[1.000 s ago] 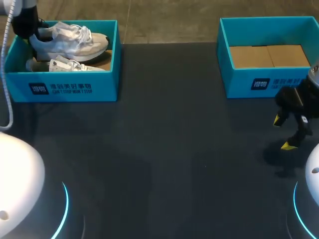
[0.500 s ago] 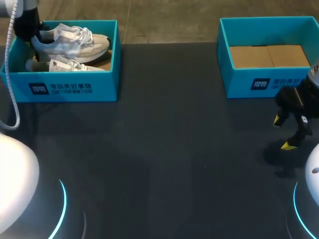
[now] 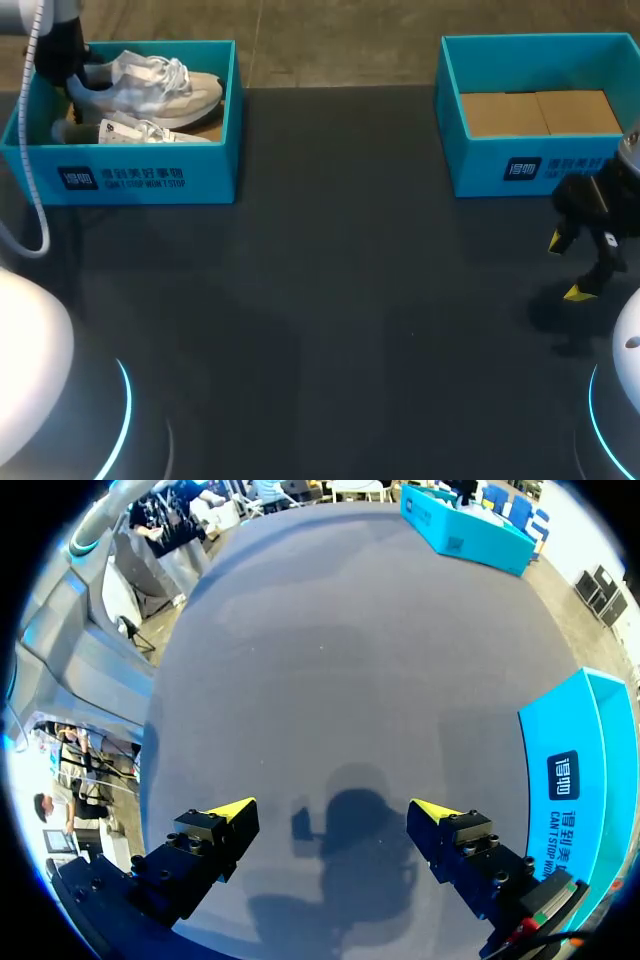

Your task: Take the shoe out of the shoebox, open the shoe tongue, remove and reinsert the insole, then place the shoe into the shoebox

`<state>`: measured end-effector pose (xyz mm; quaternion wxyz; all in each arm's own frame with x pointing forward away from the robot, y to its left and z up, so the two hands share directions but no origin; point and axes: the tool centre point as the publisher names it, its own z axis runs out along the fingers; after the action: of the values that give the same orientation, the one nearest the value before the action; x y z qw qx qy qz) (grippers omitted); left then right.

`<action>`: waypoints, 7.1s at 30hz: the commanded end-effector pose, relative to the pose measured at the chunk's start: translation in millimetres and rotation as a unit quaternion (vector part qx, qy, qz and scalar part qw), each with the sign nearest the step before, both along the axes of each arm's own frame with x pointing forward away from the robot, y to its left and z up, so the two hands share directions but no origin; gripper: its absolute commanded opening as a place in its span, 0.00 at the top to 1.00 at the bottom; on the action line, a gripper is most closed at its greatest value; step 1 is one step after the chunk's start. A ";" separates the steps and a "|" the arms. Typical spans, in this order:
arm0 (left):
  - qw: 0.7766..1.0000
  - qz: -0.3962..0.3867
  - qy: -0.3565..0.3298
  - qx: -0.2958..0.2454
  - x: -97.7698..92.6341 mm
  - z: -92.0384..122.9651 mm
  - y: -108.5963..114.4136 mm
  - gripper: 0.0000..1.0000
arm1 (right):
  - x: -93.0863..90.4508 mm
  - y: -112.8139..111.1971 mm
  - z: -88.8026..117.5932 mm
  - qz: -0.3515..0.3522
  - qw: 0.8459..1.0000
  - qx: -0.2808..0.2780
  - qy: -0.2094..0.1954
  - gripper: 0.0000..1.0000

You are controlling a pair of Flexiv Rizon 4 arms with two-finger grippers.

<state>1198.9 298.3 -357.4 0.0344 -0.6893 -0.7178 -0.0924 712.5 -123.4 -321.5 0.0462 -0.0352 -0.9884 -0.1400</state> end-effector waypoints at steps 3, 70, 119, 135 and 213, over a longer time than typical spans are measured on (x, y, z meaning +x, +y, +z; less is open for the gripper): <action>1.000 -0.001 0.011 -0.003 7.1 -5.3 0.4 1.00 | -0.5 0.5 -0.1 -0.001 1.000 -0.002 0.000 0.00; 0.994 0.004 -0.024 -0.103 -22.7 80.7 -30.1 0.00 | -0.5 0.5 -0.1 -0.001 1.000 -0.002 0.000 0.00; 0.991 -0.026 0.076 -0.105 -142.2 104.3 -21.4 0.00 | -0.5 0.5 -0.1 -0.001 1.000 -0.002 0.000 0.00; 0.990 -0.058 0.090 -0.087 -162.7 64.8 -16.4 0.00 | -0.5 0.5 -0.1 -0.001 1.000 -0.002 0.000 0.00; 0.994 -0.024 0.093 -0.046 -147.5 -37.4 -9.9 1.00 | -0.5 0.5 -0.1 -0.001 1.000 -0.002 0.000 0.00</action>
<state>1052.1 293.3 -392.4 0.0674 -0.7127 -0.6982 0.0051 712.5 -123.4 -321.5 0.0462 -0.0352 -0.9884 -0.1400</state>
